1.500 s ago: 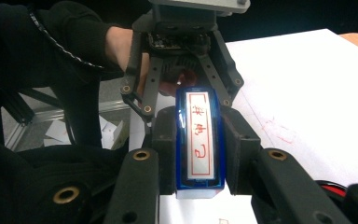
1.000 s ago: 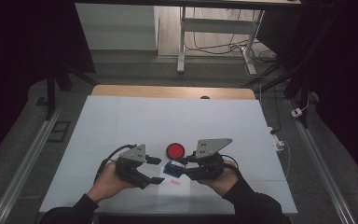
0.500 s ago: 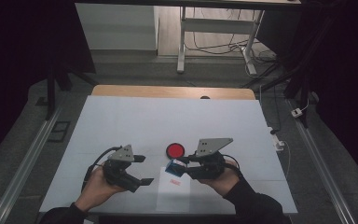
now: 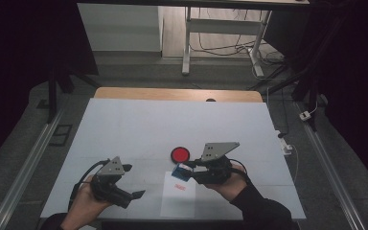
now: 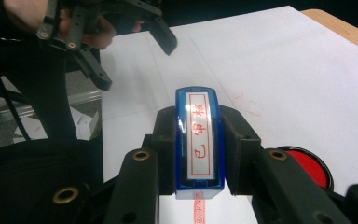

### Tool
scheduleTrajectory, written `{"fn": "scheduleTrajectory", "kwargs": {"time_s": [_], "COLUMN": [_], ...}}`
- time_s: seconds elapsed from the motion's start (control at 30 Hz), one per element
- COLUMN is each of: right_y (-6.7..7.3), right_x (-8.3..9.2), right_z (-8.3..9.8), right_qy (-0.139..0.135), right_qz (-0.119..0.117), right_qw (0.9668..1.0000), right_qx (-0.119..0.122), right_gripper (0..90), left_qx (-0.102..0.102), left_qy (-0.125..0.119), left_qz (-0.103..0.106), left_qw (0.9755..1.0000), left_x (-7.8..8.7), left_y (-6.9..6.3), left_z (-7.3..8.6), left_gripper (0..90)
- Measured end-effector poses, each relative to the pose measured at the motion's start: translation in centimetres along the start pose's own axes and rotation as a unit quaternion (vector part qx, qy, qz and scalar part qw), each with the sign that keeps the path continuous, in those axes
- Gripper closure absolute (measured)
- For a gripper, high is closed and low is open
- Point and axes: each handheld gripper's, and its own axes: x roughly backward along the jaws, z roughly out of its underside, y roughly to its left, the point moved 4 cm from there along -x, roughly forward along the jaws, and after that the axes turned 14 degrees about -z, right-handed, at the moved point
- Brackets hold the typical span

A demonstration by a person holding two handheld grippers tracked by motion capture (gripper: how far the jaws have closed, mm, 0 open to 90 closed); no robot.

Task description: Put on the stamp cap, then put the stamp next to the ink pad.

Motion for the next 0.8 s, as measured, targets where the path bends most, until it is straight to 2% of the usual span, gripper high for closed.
{"fn": "scheduleTrajectory", "kwargs": {"time_s": [0.23, 0.43, 0.8], "right_y": [-0.2, -0.4, -1.4], "right_x": [0.0, 0.2, 0.9], "right_z": [0.2, 0.4, 1.0], "right_qy": [0.007, 0.011, 0.020], "right_qz": [0.006, 0.013, 0.042], "right_qw": [1.0000, 0.9998, 0.9985], "right_qx": [-0.003, -0.011, -0.028], "right_gripper": [69.3, 69.2, 69.2], "left_qx": [0.025, 0.044, 0.052], "left_qy": [0.003, -0.002, 0.001], "left_qz": [-0.009, -0.024, -0.036], "left_qw": [0.9996, 0.9988, 0.9980], "left_x": [1.2, 2.0, 2.8], "left_y": [0.1, 0.4, 0.8], "left_z": [1.3, 2.2, 3.6], "left_gripper": [2.7, 0.0, 0.0]}}
